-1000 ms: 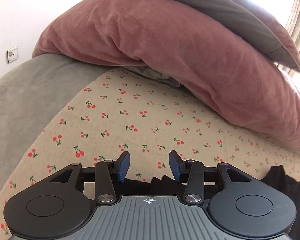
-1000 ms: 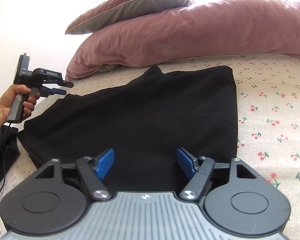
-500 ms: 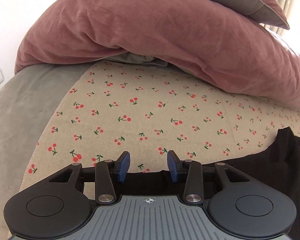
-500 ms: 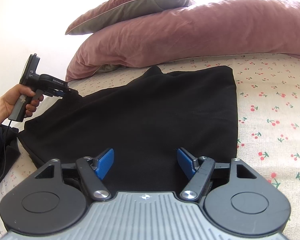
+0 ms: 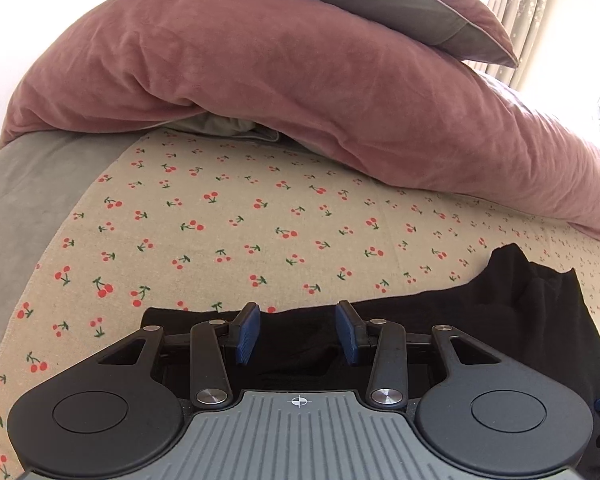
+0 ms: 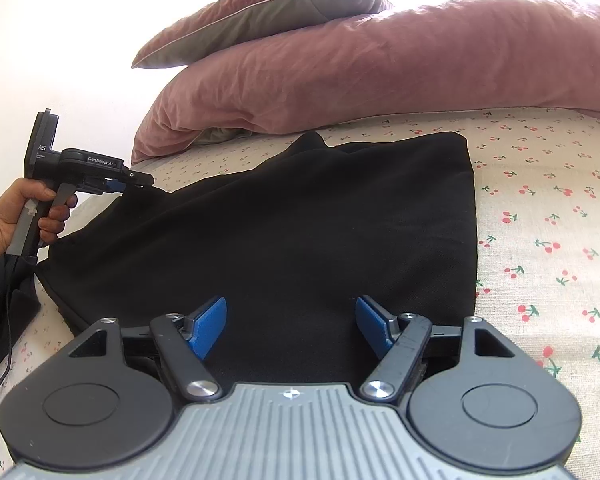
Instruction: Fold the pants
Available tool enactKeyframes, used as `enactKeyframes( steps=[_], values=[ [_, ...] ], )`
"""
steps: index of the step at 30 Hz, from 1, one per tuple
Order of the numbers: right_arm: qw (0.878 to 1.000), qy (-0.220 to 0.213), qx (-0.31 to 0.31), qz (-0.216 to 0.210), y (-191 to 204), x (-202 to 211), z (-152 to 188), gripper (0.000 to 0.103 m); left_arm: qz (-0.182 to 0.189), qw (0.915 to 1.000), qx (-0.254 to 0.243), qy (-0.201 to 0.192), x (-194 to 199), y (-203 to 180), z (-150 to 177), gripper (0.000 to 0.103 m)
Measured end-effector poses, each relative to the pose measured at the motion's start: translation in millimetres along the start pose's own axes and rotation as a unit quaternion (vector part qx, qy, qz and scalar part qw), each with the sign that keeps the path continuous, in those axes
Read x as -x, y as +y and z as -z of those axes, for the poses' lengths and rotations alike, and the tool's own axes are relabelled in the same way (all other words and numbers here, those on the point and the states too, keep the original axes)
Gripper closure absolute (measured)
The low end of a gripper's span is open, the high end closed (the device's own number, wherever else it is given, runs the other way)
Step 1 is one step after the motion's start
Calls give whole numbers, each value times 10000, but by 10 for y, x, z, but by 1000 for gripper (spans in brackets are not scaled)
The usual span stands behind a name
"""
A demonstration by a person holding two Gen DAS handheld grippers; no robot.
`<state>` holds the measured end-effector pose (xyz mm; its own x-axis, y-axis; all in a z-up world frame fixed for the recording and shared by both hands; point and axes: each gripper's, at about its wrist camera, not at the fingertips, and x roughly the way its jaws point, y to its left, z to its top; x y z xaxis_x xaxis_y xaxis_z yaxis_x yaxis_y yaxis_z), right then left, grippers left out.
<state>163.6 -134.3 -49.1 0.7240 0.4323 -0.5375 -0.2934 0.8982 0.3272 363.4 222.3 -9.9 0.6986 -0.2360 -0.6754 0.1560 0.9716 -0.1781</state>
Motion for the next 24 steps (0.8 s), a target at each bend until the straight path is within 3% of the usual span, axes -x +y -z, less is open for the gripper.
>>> enactKeyframes(
  steps=[19, 21, 24],
  values=[
    [10000, 7, 63, 16, 13, -13, 5, 32, 451, 9978, 246, -411, 77, 186, 138, 60],
    [10000, 10, 64, 18, 15, -16, 5, 32, 471, 9975, 259, -453, 91, 192, 139, 54],
    [10000, 16, 95, 25, 22, -16, 5, 31, 462, 9979, 173, -410, 66, 168, 148, 54]
  ],
)
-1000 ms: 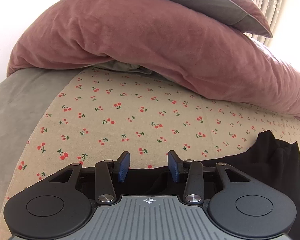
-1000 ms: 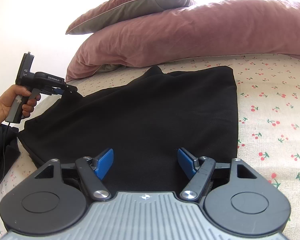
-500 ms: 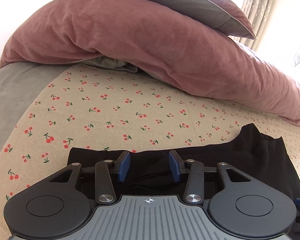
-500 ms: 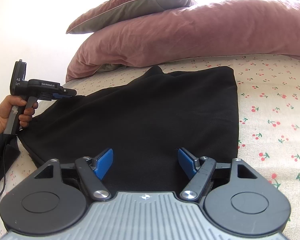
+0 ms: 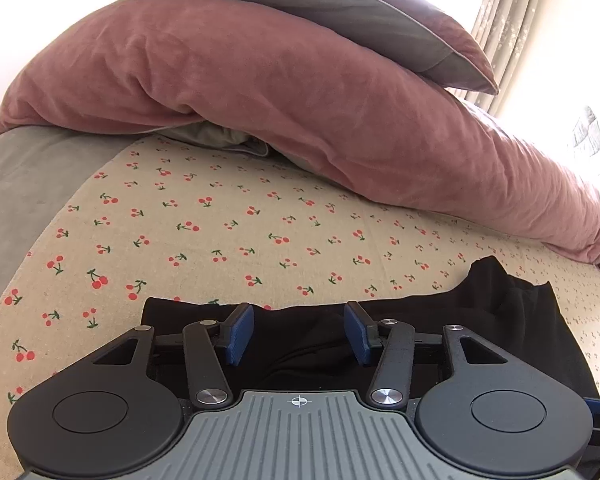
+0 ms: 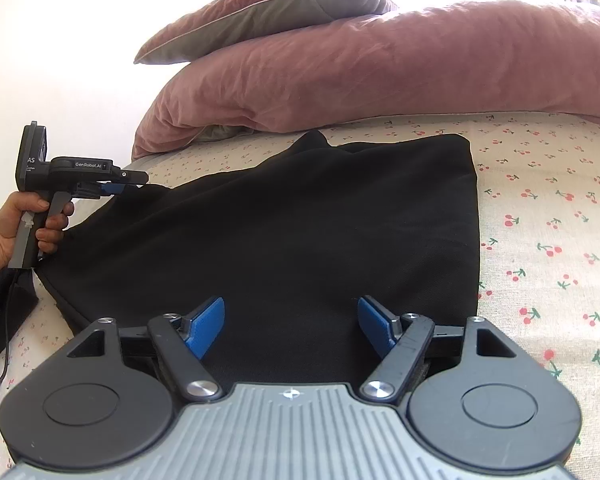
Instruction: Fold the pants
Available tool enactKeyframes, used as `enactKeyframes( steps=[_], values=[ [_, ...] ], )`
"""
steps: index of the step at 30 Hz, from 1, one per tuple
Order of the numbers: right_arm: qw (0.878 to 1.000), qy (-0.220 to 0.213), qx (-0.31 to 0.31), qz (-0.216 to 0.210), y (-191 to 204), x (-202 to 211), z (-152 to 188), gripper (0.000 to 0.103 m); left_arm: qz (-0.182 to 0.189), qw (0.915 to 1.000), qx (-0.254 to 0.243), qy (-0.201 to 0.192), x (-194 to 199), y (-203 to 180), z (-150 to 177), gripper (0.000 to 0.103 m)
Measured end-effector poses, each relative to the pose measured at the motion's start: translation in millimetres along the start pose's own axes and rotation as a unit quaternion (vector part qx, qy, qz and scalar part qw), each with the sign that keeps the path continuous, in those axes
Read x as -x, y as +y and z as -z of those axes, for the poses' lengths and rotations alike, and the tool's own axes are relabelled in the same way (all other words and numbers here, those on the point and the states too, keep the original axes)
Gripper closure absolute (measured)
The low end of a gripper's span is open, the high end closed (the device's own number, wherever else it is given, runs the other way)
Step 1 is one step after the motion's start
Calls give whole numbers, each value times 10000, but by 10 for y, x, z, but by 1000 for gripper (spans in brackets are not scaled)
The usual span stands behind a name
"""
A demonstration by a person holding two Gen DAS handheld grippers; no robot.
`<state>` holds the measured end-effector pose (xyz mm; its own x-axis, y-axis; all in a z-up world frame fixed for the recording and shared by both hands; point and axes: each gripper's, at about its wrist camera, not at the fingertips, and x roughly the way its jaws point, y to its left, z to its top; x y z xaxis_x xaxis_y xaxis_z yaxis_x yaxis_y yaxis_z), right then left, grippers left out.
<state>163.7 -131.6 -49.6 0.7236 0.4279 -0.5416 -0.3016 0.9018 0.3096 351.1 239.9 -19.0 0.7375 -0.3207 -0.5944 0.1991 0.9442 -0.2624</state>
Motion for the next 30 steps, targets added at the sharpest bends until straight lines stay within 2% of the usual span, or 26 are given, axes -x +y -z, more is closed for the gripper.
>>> enactKeyframes(
  steps=[4, 7, 11, 19, 22, 26, 30],
  values=[
    [10000, -1, -3, -9, -6, -1, 0, 31, 33, 9999, -89, -42, 12, -19, 6, 54],
    [10000, 0, 3, -5, -3, -4, 1, 31, 90, 9999, -41, -124, 45, 5, 9, 49],
    [10000, 3, 21, 4, 0, -3, 3, 31, -46, 9998, -166, 50, -18, 8, 37, 49],
    [10000, 3, 30, 11, 4, -7, -1, 31, -197, 9997, 135, 62, -74, 50, -99, 49],
    [10000, 2, 34, 10, 4, -8, -2, 31, -506, 9984, 133, 205, -183, 14, -200, 49],
    [10000, 2, 35, 8, 4, -8, -1, 31, -1032, 9917, 647, 422, -312, 112, -363, 53],
    [10000, 1, 31, 7, 5, -10, -1, 31, -910, 9946, -254, 433, -312, -56, -427, 53]
  ],
)
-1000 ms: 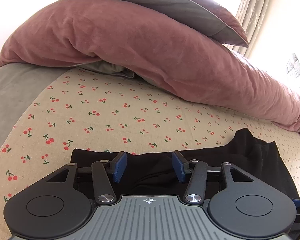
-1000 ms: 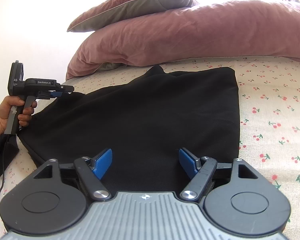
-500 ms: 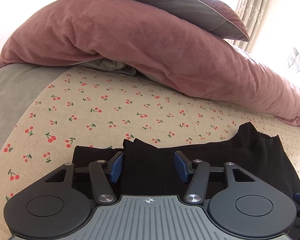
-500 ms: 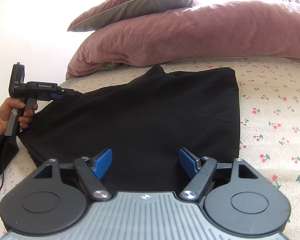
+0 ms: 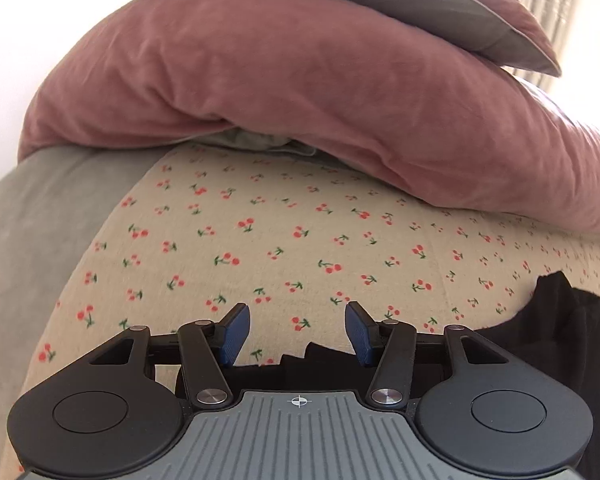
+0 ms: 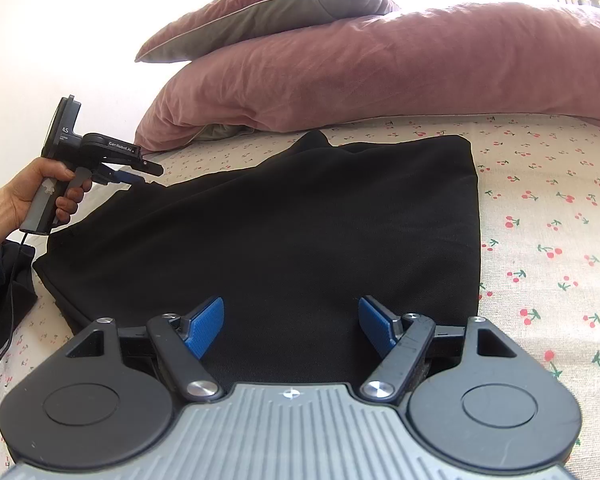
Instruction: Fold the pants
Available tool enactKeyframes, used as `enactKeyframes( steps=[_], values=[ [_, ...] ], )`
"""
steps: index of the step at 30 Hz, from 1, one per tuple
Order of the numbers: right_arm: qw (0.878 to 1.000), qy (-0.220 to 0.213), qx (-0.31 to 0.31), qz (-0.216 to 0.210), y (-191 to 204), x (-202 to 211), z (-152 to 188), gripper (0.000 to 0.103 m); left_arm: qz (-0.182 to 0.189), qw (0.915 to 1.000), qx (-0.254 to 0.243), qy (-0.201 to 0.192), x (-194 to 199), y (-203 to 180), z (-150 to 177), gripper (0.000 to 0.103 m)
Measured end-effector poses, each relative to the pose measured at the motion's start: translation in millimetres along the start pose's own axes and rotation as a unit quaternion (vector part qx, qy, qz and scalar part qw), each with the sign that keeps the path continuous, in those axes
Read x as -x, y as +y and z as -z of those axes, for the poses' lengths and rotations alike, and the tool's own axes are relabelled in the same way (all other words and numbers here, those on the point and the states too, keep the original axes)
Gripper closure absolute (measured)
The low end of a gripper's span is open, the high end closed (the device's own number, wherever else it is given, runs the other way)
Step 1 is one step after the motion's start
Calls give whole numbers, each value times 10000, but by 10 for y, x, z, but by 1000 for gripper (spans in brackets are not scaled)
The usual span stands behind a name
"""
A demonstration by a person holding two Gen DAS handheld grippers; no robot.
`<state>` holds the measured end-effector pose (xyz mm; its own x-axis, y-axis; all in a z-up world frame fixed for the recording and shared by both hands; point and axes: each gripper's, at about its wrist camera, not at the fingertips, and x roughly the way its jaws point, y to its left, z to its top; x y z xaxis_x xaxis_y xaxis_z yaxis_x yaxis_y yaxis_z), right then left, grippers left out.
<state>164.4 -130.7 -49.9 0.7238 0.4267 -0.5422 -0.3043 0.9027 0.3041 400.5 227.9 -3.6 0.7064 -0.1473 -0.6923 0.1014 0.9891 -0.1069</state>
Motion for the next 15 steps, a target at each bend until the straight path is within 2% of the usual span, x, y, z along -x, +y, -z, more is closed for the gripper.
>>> enactKeyframes(
  steps=[3, 6, 7, 8, 9, 15],
  values=[
    [10000, 1, 13, 8, 3, -1, 1, 31, 196, 9997, -82, 104, 15, -34, 3, 53],
    [10000, 2, 33, 19, 4, 1, 4, 31, 75, 9994, -232, 227, -32, -57, 6, 54],
    [10000, 0, 37, 21, 6, 1, 5, 31, 42, 9993, -241, 292, -52, -53, 3, 56],
    [10000, -1, 34, 19, 2, 2, 5, 31, 45, 9990, -270, 350, -68, -50, -3, 64],
    [10000, -3, 26, 13, 2, 4, 7, 31, 64, 9989, -295, 370, -76, -41, -6, 67],
    [10000, 3, 44, 23, 10, 3, 6, 31, 289, 9972, -449, 522, -98, -65, -7, 69]
  ],
)
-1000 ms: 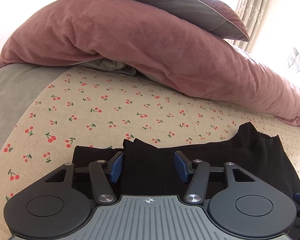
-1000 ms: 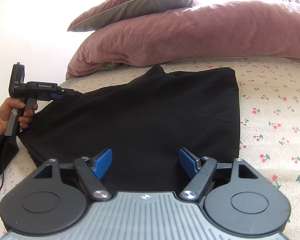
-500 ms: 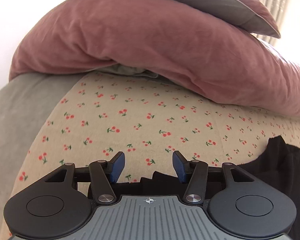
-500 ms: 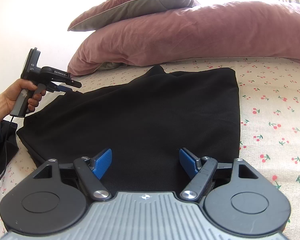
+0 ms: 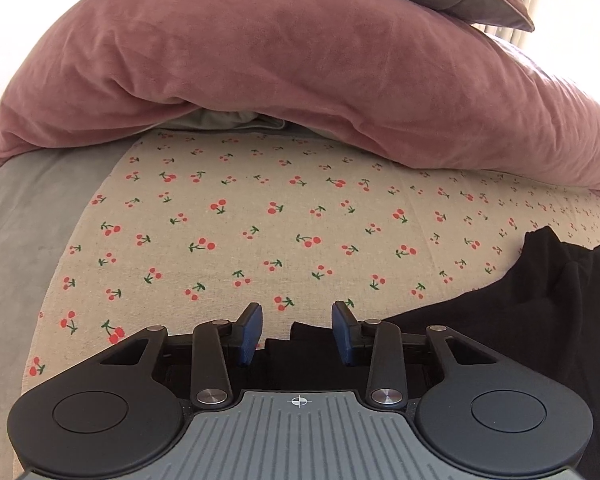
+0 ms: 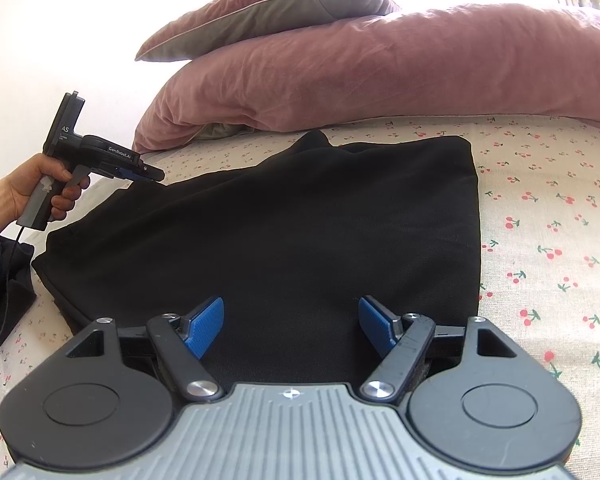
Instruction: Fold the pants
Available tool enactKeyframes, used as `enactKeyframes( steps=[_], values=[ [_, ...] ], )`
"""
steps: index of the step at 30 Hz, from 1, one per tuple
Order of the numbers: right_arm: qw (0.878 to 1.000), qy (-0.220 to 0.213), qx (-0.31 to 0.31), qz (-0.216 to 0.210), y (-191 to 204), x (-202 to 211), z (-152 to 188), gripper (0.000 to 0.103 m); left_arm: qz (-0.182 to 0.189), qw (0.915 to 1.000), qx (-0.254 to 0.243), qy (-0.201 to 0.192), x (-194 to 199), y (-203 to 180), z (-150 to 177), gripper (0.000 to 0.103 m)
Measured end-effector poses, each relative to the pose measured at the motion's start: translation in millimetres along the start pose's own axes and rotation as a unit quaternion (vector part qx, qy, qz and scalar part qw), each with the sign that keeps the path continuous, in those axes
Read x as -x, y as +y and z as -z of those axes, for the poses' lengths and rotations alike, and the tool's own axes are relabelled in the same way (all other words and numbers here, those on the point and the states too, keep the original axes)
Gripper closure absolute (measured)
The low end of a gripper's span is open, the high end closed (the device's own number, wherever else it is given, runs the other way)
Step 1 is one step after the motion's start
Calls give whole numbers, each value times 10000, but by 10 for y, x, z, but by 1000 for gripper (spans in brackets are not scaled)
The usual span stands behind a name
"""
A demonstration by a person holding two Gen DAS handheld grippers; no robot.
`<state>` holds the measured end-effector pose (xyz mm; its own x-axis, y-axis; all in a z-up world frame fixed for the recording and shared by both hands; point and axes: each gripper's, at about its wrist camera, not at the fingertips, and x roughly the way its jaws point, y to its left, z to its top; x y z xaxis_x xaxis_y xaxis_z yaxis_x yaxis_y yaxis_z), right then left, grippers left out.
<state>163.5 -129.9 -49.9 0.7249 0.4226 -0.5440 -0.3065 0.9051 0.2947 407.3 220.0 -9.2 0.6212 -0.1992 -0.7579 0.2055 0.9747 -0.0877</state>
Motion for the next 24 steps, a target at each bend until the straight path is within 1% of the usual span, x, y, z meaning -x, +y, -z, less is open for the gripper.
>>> enactKeyframes(
  steps=[2, 5, 7, 8, 10, 15, 18, 21, 24],
  values=[
    [10000, -2, -3, 0, -1, 0, 1, 31, 26, 9999, -89, 72, -4, -38, 11, 73],
    [10000, -4, -11, -5, -3, -1, 0, 31, 40, 9998, -144, 123, 14, -65, 21, 86],
    [10000, 0, 0, 1, -4, -3, -3, 31, -41, 9996, -258, 129, 37, -113, 29, 90],
    [10000, 0, 4, 3, -4, -3, -3, 31, -102, 9993, -347, 119, 52, -145, 33, 96],
    [10000, -1, 1, 3, -3, -4, -2, 31, -204, 9991, -375, 69, 95, -180, 20, 98],
    [10000, 0, 8, 8, -2, -5, -2, 31, -326, 9993, -60, -163, 263, -194, -2, 99],
    [10000, 2, 15, 13, -3, -6, -3, 31, -200, 9988, 278, -351, 399, -193, 29, 99],
    [10000, 0, 16, 14, -1, -4, -2, 31, 0, 9957, 742, -556, 508, -124, 70, 99],
    [10000, 0, 11, 12, 2, -4, -2, 31, 53, 9928, 1060, -549, 503, -104, 109, 99]
  ],
)
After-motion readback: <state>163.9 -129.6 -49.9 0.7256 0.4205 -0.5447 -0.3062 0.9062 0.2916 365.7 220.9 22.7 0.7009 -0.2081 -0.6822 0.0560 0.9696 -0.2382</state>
